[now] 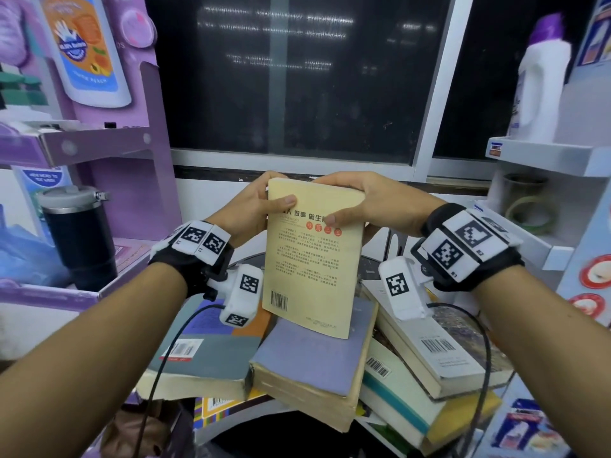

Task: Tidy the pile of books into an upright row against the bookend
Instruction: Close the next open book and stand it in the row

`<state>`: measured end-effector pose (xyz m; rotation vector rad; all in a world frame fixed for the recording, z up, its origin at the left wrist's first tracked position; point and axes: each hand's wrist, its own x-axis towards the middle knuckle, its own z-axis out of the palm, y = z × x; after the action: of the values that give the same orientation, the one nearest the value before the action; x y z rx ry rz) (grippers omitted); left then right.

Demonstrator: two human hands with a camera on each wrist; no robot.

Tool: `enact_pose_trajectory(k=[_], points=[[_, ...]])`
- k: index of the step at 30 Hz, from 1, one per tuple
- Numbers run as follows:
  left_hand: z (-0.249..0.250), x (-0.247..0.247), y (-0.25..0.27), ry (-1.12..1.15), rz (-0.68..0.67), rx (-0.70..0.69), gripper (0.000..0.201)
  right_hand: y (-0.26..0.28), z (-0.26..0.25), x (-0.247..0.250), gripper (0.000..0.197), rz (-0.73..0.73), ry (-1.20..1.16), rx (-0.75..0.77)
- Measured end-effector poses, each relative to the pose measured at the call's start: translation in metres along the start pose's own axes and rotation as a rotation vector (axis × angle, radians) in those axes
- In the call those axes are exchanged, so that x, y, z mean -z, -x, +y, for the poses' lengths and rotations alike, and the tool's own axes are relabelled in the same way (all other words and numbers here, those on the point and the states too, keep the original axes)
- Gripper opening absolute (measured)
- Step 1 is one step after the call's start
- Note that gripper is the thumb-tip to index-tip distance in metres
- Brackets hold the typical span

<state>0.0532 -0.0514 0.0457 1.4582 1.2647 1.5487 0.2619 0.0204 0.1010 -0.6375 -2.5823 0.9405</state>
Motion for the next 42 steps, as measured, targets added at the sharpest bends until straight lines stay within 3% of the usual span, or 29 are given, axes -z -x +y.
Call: enact_pose_trajectory(k=[10,16,21,31,38,42], points=[[0.002,0.001,-0.007,-0.134,0.129,0.053,0.016,-0.003,0.0,-0.007,0.041,0.119,0.022,0.026],[0.002,0.001,-0.009,-0.149,0.181,0.048,0.031,-0.007,0.003,-0.006,0.038,0.18,0.024,0.018],[-0.004,0.004,-0.015,-0.174,0.278,0.019,0.027,-0.015,0.009,-0.001,0.033,0.24,0.035,-0.025],[-0.04,0.016,-0.053,-0.269,0.413,0.1,0.028,-0.051,0.032,0.007,0.028,0.431,0.057,-0.132],[-0.069,0.026,-0.08,-0.332,0.354,0.199,0.032,-0.094,0.051,-0.005,0.023,0.508,0.062,-0.16],[-0.083,0.031,-0.087,-0.335,0.361,0.218,0.032,-0.122,0.066,-0.02,0.034,0.536,0.063,-0.196]])
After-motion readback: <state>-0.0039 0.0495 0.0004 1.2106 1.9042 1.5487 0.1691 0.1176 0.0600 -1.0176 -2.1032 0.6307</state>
